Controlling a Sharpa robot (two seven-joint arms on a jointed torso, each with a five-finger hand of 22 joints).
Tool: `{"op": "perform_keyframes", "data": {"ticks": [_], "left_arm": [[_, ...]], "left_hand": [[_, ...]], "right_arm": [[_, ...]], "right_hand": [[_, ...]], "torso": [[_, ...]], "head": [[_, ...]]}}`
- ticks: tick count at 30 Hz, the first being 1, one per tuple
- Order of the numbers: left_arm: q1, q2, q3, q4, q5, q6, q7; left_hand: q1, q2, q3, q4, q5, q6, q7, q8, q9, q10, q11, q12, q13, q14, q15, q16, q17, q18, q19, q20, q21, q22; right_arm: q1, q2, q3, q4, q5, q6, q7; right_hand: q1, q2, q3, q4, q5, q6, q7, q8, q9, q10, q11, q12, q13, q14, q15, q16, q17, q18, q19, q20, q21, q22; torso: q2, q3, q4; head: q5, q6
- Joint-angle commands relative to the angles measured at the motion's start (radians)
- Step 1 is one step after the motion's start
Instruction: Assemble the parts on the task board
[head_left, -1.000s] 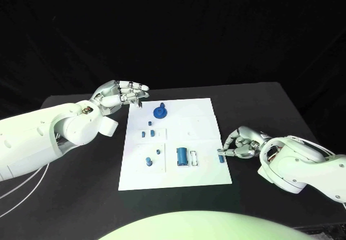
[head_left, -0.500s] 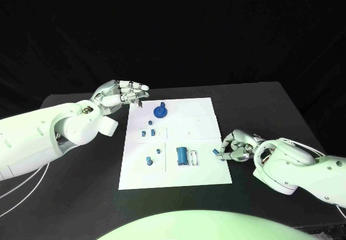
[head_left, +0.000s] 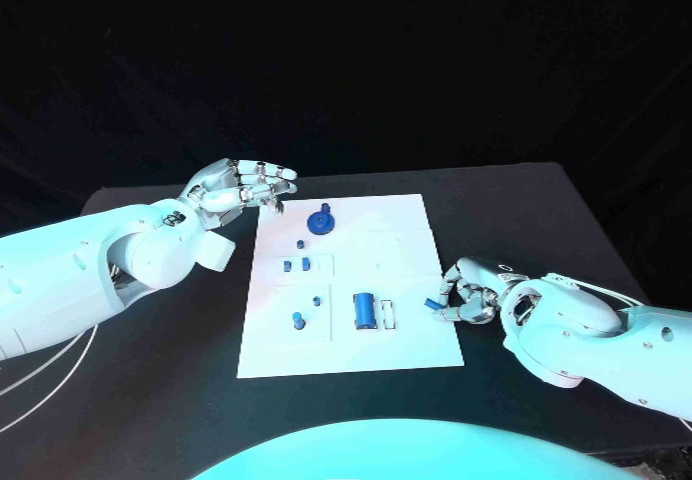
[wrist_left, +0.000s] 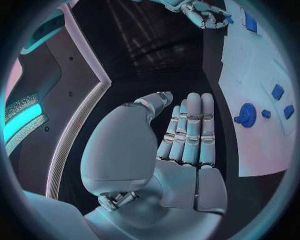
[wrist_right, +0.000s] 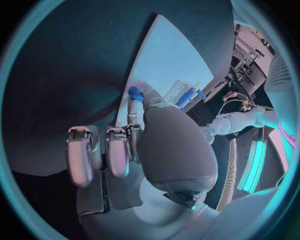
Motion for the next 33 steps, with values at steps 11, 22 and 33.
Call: {"op": "perform_keyframes", "data": {"ticks": [11, 22, 33], "left_arm": [[0.0, -0.001, 0.0, 0.004, 0.006, 0.005, 0.008], [0.0, -0.004, 0.0, 0.006, 0.005, 0.002, 0.008], [0.0, -0.005, 0.0, 0.008, 0.005, 0.001, 0.008]], "left_hand": [[0.0, 0.01, -0.004, 0.002, 0.0, -0.003, 0.0, 0.005, -0.002, -0.007, 0.0, 0.006, 0.001, -0.002, 0.003, -0.007, -0.001, 0.006, 0.005, 0.003, -0.005, -0.003], [0.0, 0.01, -0.004, 0.002, 0.0, -0.003, 0.0, 0.005, -0.002, -0.007, 0.0, 0.006, 0.001, -0.002, 0.003, -0.007, -0.001, 0.006, 0.005, 0.003, -0.005, -0.003], [0.002, 0.01, -0.004, 0.001, 0.0, -0.003, 0.0, 0.006, -0.002, -0.007, 0.0, 0.006, 0.001, -0.002, 0.003, -0.007, -0.001, 0.007, 0.005, 0.003, -0.005, -0.003]], "right_arm": [[-0.018, 0.025, -0.012, 0.009, -0.135, 0.077, -0.077], [0.012, 0.023, -0.012, 0.061, -0.151, 0.02, -0.084], [0.051, 0.032, -0.011, 0.111, -0.097, -0.045, -0.057]], "right_hand": [[0.094, 0.0, 0.148, -0.01, 0.008, 0.021, 0.0, -0.03, -0.065, 0.031, -0.006, -0.009, 0.166, 0.091, -0.001, 0.003, 0.198, -0.014, 0.093, -0.003, 0.007, 0.253], [0.06, -0.025, 0.262, -0.01, 0.006, 0.042, -0.006, -0.033, -0.069, 0.039, -0.011, 0.001, 0.173, 0.092, -0.005, 0.004, 0.202, -0.017, 0.097, -0.005, 0.021, 0.257], [-0.002, -0.033, 0.33, -0.01, 0.003, 0.047, -0.013, -0.032, -0.065, 0.043, -0.017, 0.001, 0.175, 0.093, -0.01, 0.006, 0.208, -0.02, 0.102, -0.009, 0.038, 0.261]], "torso": [[-0.001, -0.0016, 0.0], [0.0, -0.0006, -0.001], [0.001, -0.0002, 0.0001]], "head": [[-0.006, 0.004], [-0.007, 0.004], [-0.008, 0.001]]}}
